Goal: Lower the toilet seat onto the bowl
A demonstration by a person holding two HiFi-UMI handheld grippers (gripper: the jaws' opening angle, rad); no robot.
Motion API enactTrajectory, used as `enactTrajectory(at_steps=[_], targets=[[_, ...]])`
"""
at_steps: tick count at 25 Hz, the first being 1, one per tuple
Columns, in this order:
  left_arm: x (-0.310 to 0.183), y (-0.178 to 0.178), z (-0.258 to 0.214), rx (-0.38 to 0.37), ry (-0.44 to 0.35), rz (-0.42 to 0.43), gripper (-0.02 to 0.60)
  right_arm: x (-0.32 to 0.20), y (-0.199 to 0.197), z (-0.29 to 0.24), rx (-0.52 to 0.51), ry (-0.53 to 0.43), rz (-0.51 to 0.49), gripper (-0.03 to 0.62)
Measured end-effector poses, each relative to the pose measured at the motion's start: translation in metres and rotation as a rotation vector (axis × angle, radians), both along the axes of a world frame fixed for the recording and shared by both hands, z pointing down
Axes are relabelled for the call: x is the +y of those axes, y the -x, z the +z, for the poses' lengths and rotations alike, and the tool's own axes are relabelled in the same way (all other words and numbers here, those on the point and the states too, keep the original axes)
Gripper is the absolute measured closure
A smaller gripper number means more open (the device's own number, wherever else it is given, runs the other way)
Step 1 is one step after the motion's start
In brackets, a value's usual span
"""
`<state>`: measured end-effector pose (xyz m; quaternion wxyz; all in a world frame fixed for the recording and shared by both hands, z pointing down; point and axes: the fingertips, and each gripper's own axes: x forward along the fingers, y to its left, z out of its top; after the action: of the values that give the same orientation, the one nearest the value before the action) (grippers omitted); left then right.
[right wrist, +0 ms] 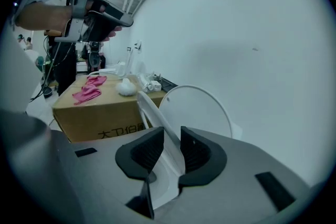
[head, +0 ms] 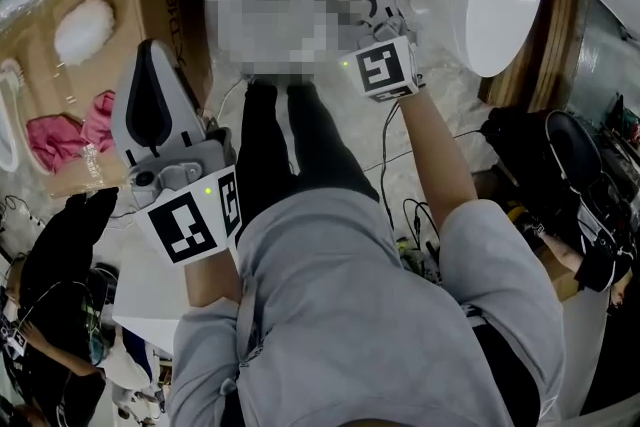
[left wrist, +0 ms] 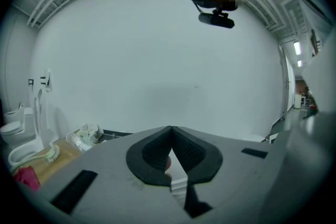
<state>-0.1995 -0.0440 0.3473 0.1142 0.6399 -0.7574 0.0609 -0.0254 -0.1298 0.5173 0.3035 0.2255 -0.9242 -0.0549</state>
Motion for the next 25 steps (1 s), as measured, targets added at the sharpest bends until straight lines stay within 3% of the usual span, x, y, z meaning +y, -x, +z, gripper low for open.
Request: enactTrajectory(at_steps=[25], targets=[[0.028,-0.028,0.029,0.008,0.033,0.022,0.581,0.085,-0.025,0.035,0.017,0.051,-0.060,0.507]])
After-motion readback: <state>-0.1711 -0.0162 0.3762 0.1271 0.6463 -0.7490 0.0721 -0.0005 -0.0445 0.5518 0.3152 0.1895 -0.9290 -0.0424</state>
